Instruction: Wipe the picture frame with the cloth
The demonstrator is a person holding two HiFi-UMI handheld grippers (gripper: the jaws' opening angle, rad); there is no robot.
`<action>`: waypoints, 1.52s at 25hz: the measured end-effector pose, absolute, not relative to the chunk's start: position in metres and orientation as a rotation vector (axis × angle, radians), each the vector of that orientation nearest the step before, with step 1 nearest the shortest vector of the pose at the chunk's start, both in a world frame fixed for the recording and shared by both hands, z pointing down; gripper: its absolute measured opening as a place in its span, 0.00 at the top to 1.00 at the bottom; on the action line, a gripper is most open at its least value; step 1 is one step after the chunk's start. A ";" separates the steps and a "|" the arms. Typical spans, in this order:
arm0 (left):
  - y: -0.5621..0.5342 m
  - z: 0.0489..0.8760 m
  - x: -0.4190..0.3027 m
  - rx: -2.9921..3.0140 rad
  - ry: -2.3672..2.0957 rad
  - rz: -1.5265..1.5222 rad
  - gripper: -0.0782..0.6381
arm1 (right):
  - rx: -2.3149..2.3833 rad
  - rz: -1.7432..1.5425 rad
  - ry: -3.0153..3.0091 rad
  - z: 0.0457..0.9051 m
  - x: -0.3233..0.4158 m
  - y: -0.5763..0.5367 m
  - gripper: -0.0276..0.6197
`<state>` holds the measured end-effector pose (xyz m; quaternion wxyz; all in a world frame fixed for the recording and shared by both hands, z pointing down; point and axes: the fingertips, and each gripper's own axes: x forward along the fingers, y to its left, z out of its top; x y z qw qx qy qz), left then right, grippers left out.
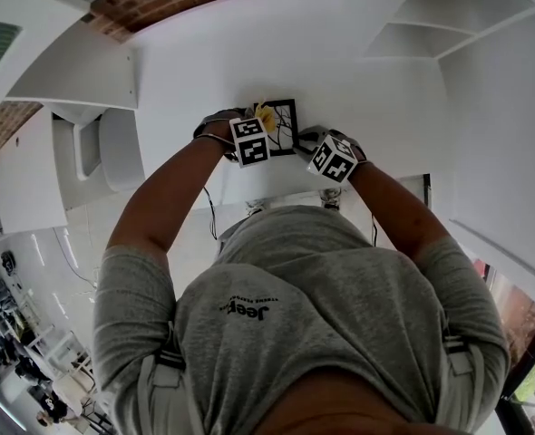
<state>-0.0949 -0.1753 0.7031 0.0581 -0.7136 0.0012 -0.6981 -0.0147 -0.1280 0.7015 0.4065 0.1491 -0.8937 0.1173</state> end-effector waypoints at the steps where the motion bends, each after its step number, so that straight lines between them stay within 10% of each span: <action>1: -0.175 0.703 -0.092 -2.157 -0.005 -2.116 0.78 | 0.376 0.295 -2.255 0.701 -0.015 -0.128 0.81; 38: -0.178 0.704 -0.024 -2.250 -0.069 -2.020 0.78 | 0.414 0.191 -2.203 0.705 -0.019 -0.101 0.89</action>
